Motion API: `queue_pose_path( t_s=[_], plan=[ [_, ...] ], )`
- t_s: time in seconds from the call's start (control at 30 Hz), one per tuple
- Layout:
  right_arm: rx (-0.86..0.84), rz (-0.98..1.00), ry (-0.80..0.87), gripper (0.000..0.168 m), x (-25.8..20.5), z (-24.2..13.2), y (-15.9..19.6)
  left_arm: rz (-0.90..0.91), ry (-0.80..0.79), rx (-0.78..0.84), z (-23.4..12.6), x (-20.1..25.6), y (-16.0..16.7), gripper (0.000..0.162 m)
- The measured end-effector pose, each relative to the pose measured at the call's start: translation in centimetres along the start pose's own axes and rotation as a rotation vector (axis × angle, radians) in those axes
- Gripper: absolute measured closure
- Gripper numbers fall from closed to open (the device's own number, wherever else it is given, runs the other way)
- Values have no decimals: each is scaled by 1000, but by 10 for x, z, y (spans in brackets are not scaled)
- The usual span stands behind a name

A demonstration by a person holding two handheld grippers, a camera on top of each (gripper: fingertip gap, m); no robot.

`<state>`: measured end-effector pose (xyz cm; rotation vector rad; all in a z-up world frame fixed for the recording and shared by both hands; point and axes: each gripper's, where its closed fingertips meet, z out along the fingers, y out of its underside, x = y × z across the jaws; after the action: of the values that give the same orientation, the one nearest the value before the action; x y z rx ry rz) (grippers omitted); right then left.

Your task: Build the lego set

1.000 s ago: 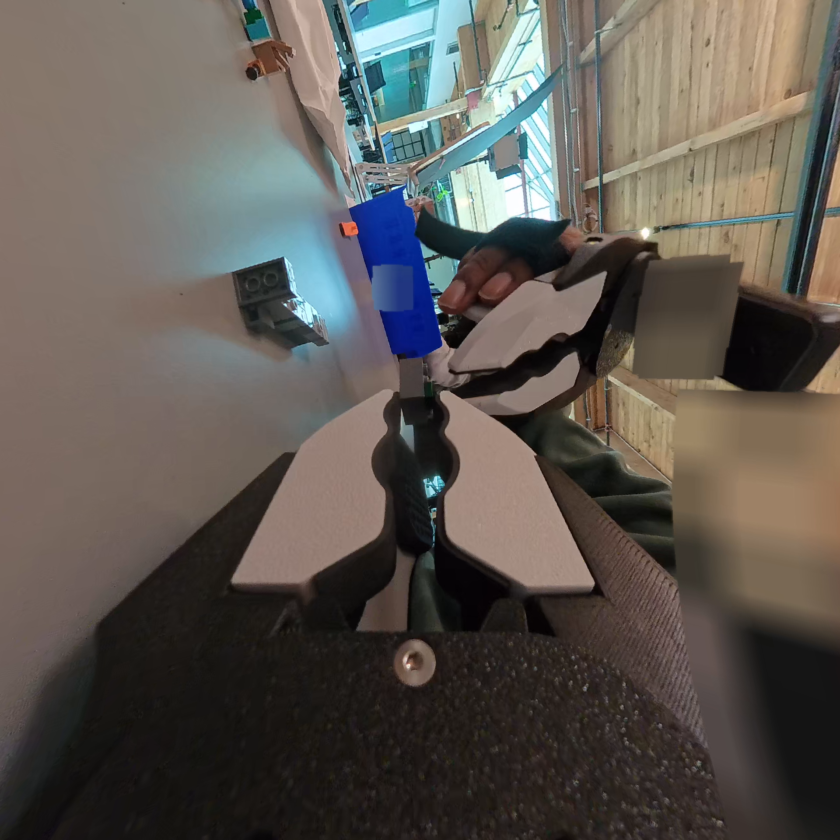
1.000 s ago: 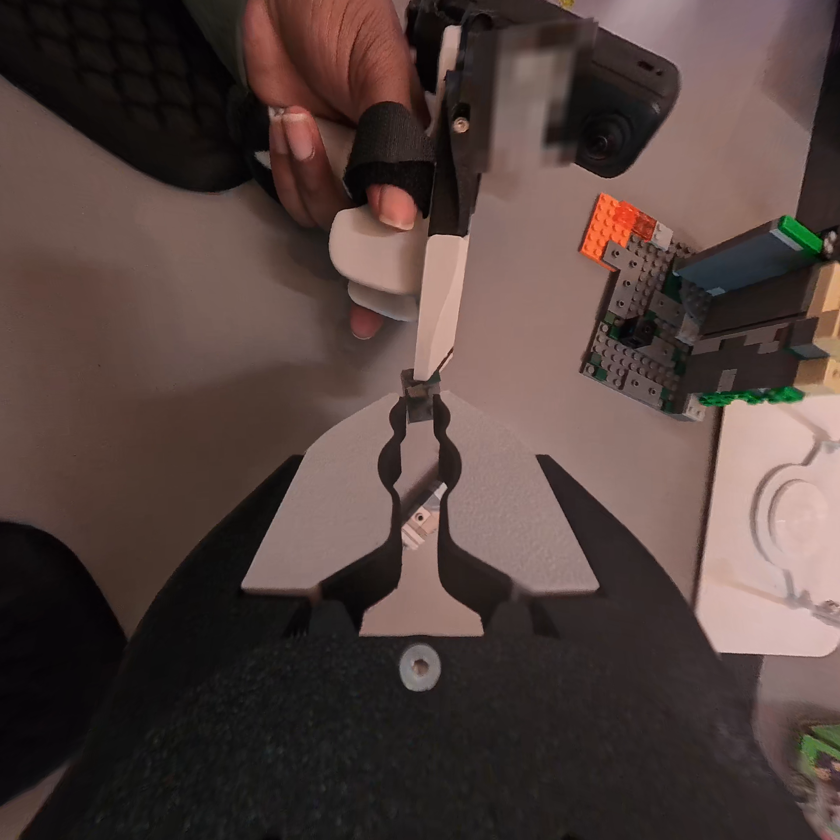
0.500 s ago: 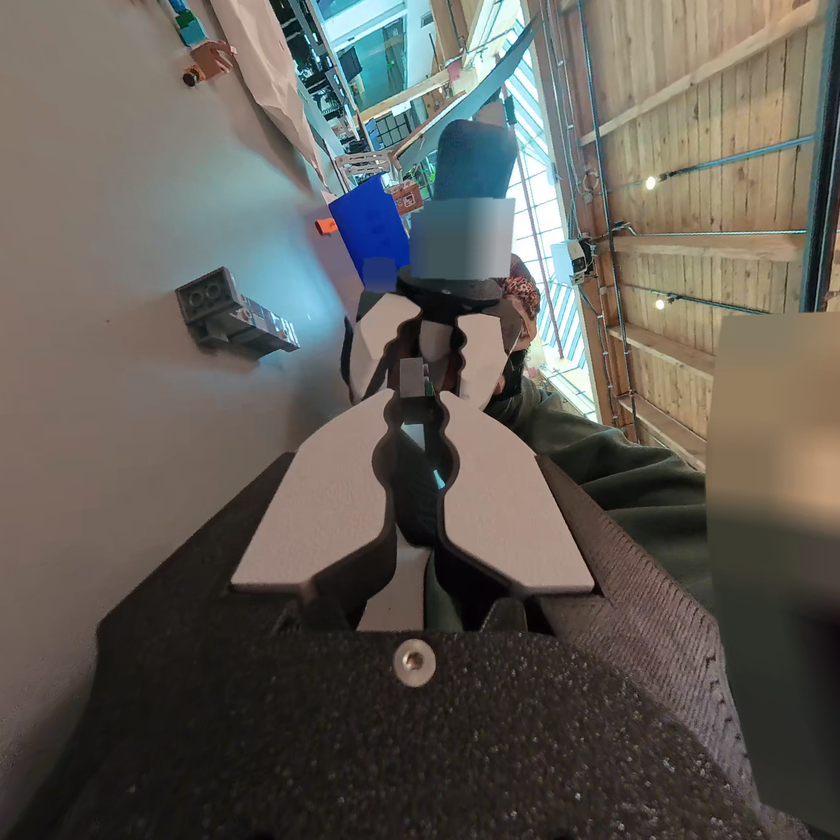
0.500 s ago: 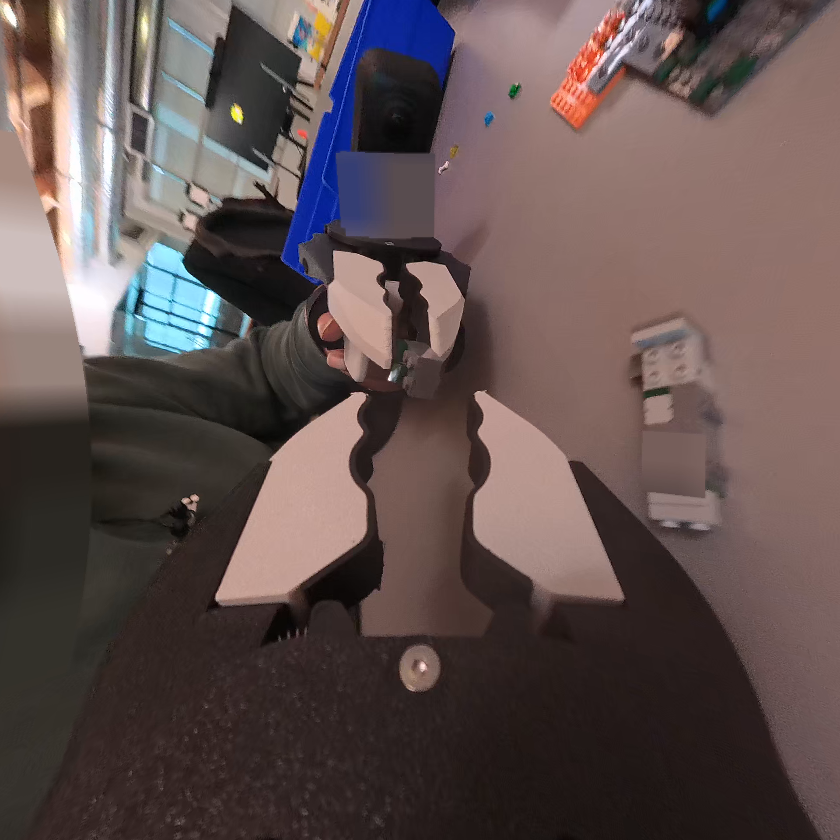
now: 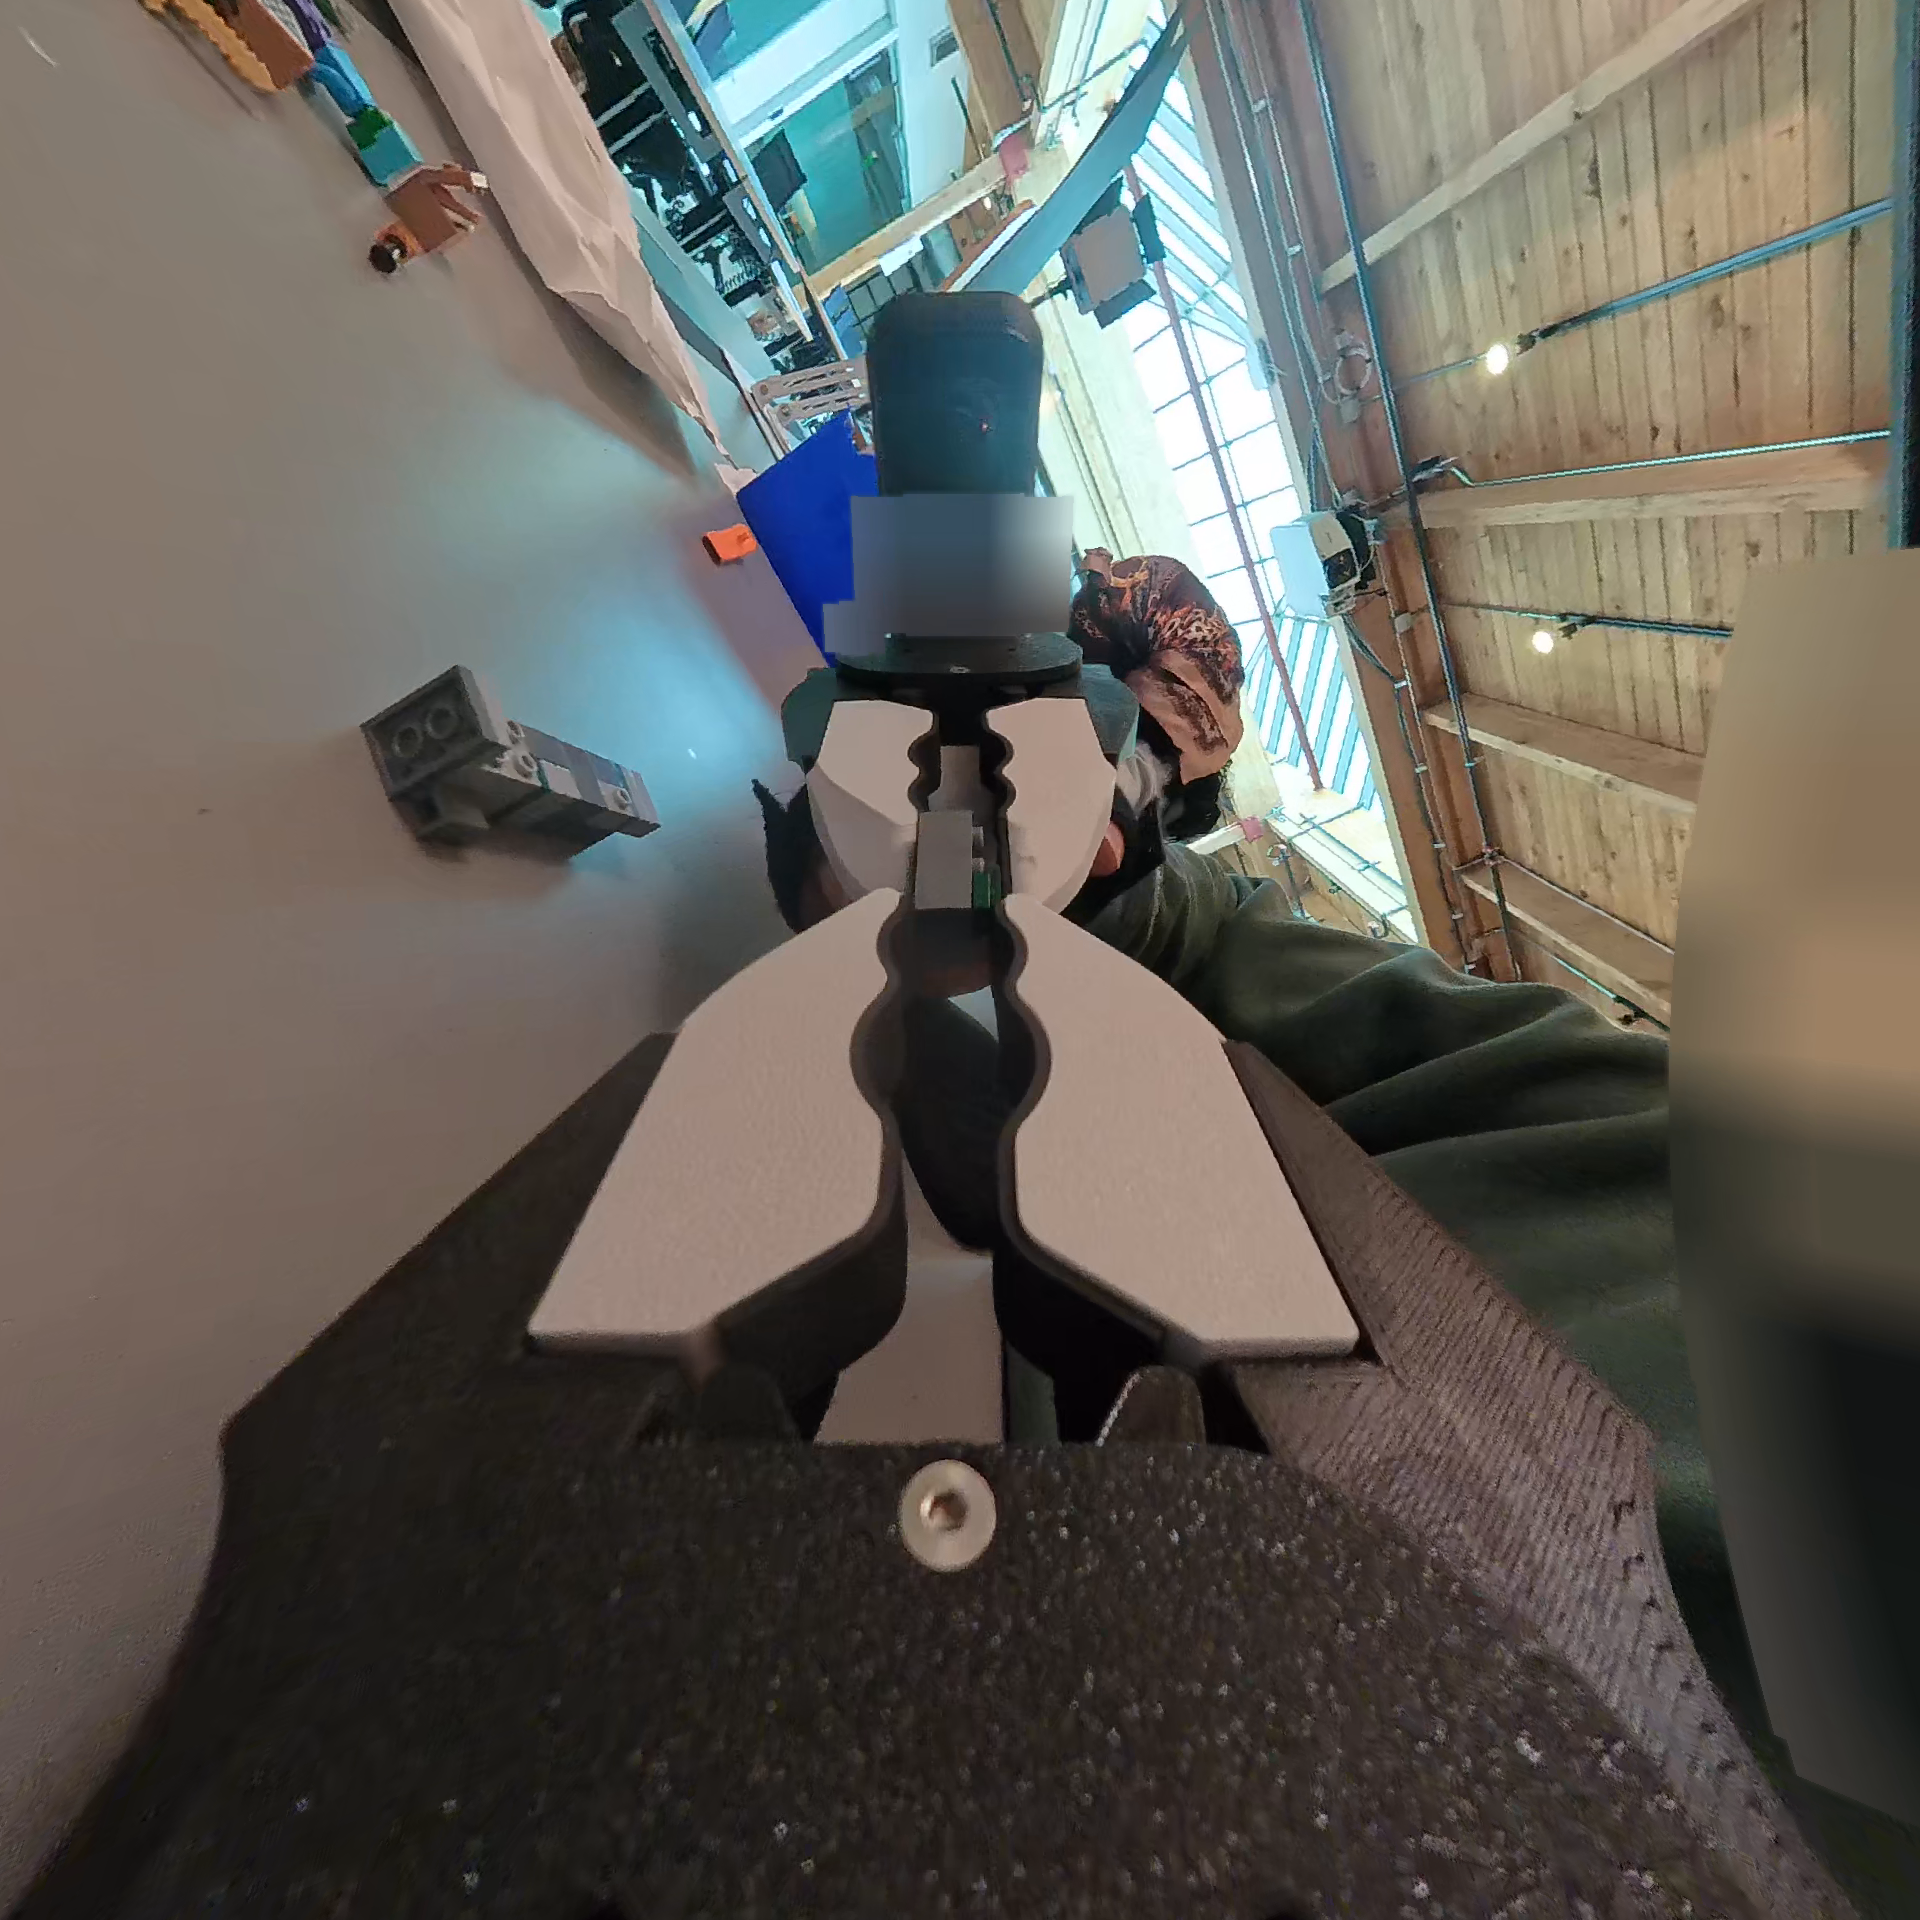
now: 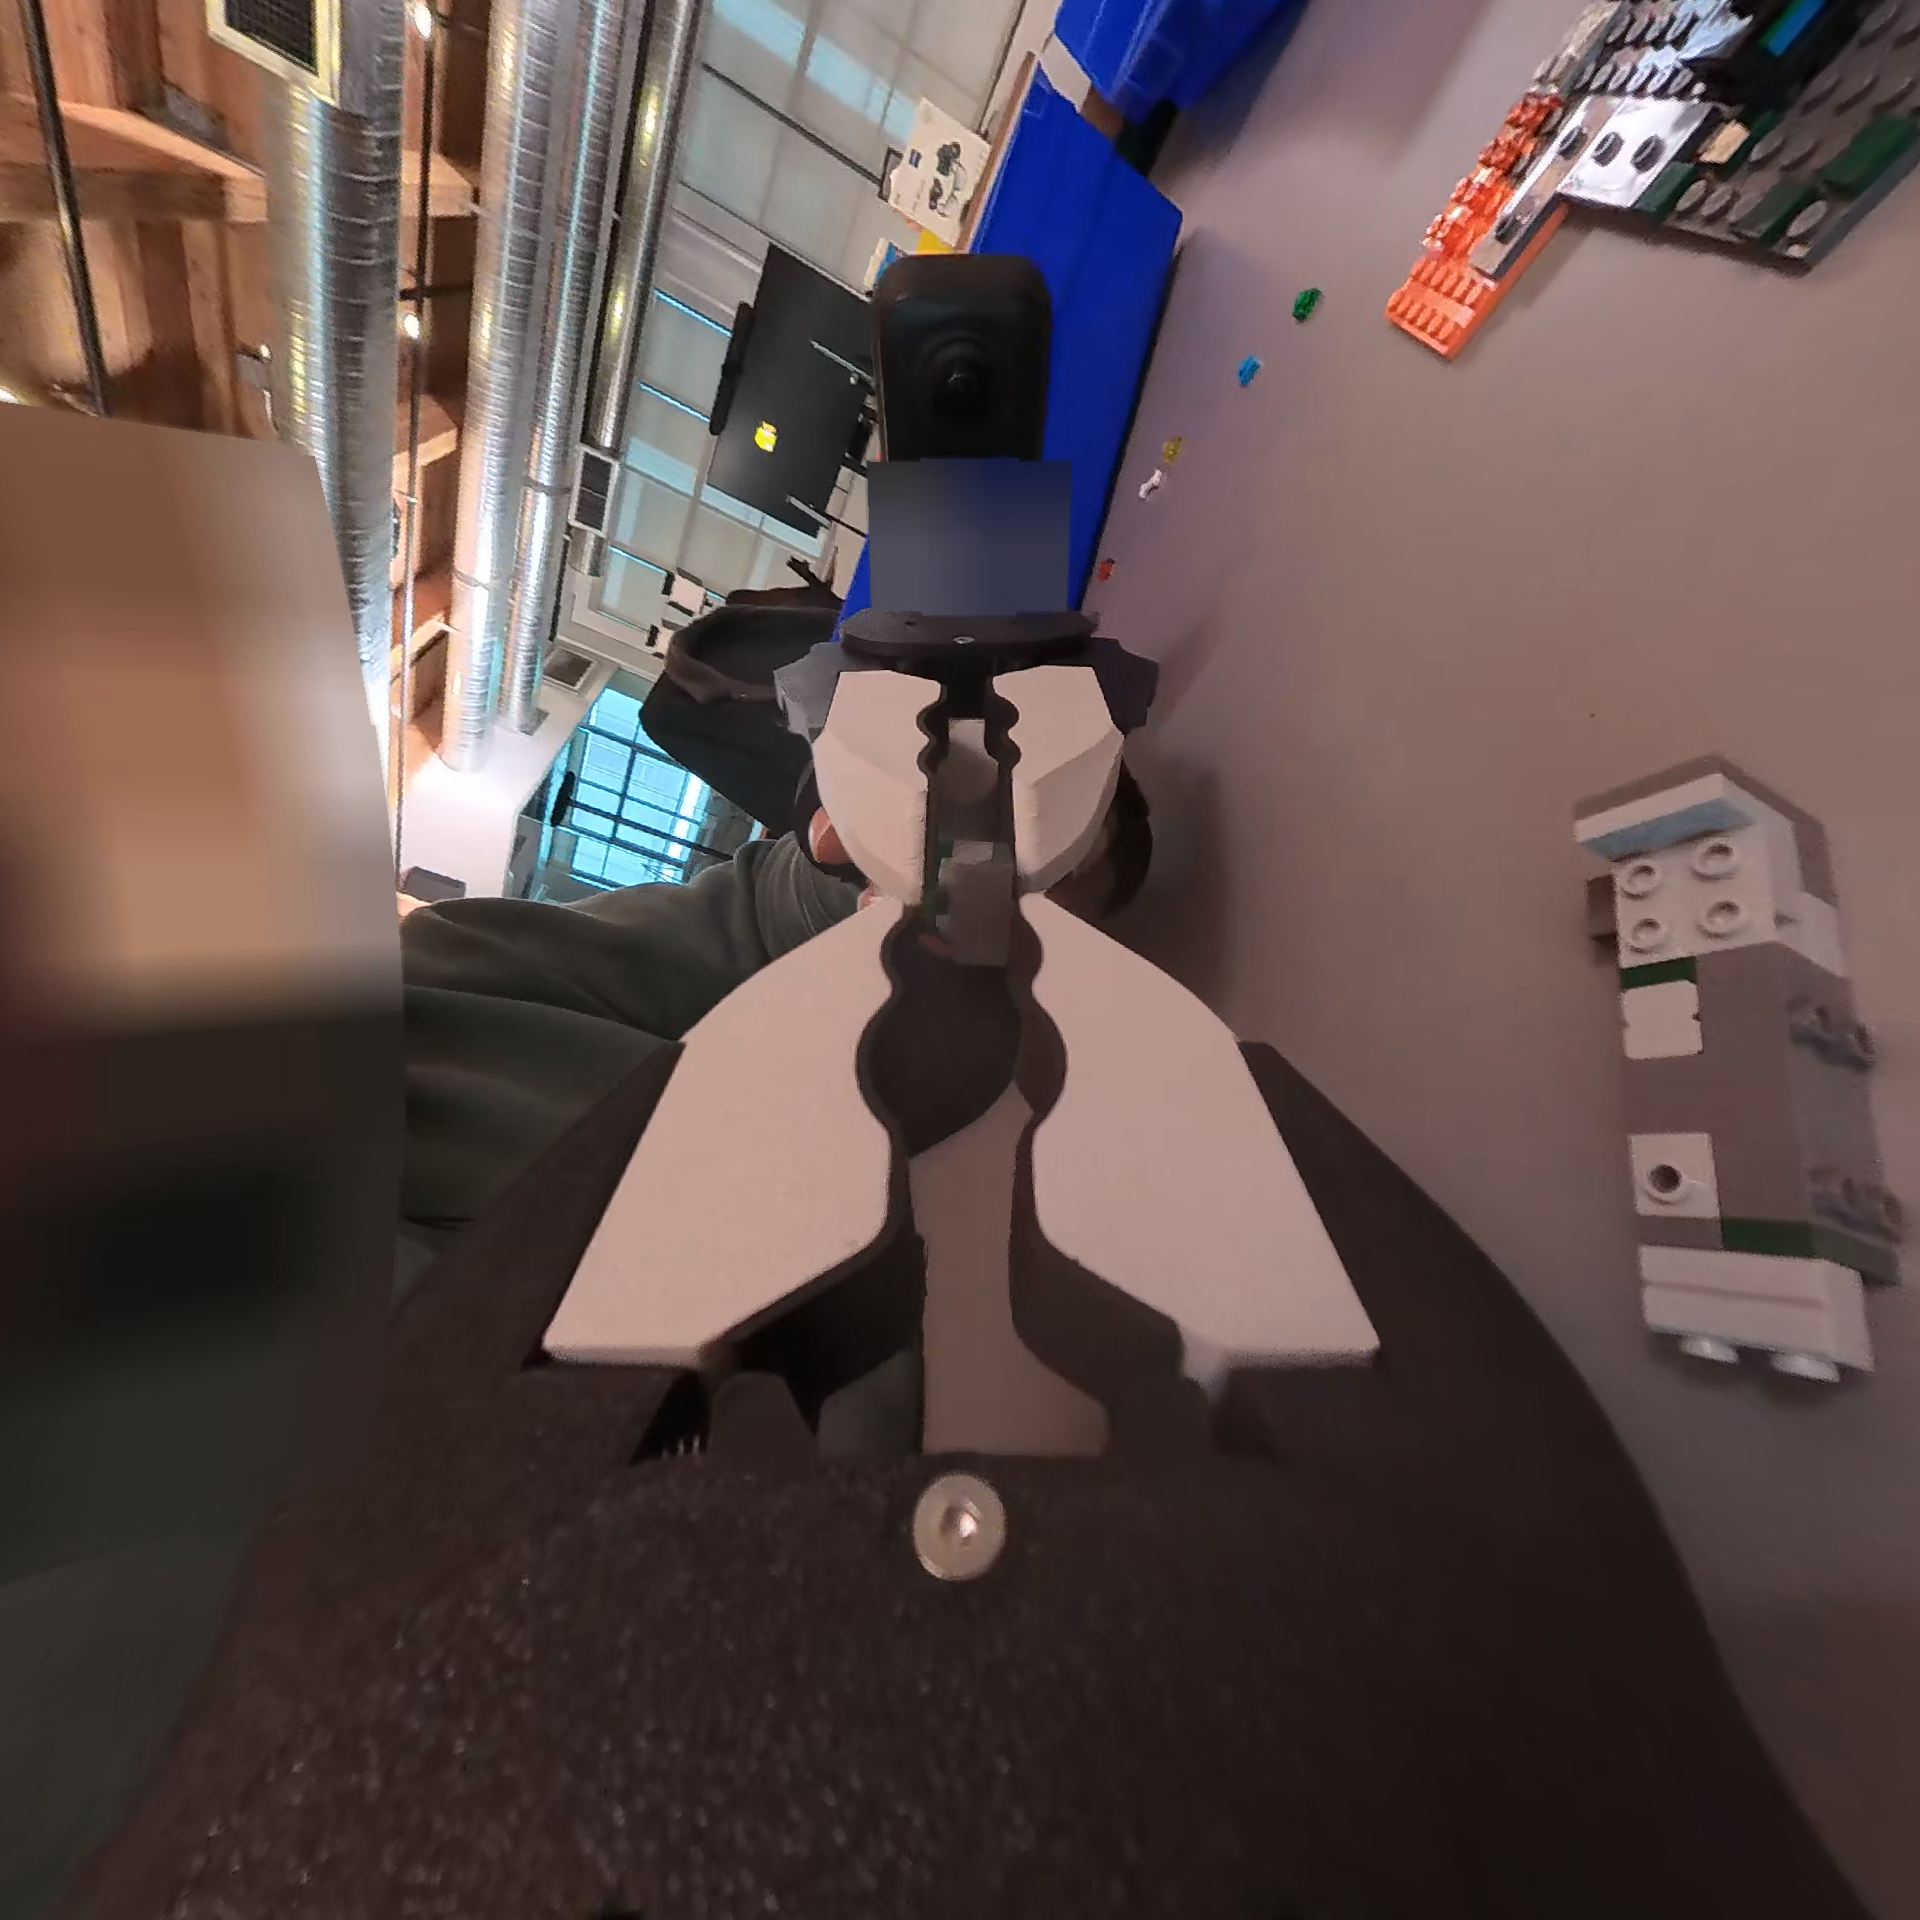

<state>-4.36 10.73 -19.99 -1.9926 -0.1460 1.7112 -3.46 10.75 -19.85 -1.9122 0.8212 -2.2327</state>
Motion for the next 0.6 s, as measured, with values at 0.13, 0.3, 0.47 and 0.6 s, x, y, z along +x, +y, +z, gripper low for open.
queue_pose_path(
  t_s=[0.13,0.3,0.47,0.6],
  plan=[
    [22,-45,-36,154,-5,-1,-1,43,6,9,1,5,-1,149],
    [75,-146,-56,154,-16,-1,-6,142,19,61,1,17,-7,149],
    [170,-206,-101,154,-30,0,-11,274,16,123,1,32,-12,149],
    [248,-239,-135,154,-41,0,-15,324,50,198,0,44,-17,149]
  ],
)
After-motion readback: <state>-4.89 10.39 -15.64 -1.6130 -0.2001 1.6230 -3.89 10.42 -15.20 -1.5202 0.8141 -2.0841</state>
